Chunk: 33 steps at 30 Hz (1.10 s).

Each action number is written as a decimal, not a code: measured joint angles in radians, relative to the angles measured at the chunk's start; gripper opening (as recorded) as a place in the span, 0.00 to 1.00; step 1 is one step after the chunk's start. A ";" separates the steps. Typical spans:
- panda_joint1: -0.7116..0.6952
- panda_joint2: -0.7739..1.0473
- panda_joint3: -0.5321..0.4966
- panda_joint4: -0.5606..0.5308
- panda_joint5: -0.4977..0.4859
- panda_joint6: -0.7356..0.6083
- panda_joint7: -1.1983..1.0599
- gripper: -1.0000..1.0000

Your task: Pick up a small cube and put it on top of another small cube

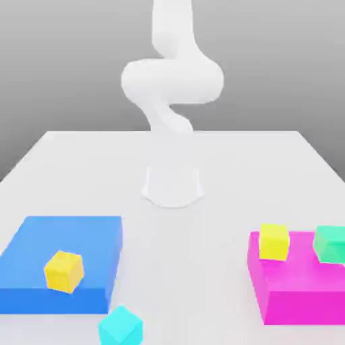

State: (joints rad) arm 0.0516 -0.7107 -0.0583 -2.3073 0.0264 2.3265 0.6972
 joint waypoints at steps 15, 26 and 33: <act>0.209 0.543 -0.270 -0.043 0.231 0.157 -0.671 0.50; 0.164 0.905 -0.274 -0.082 0.274 0.292 -1.070 0.50; 0.101 1.118 -0.227 -0.074 0.276 0.436 -1.204 0.50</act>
State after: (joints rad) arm 0.1530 0.4075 -0.2853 -2.3818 0.3029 2.7625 -0.5064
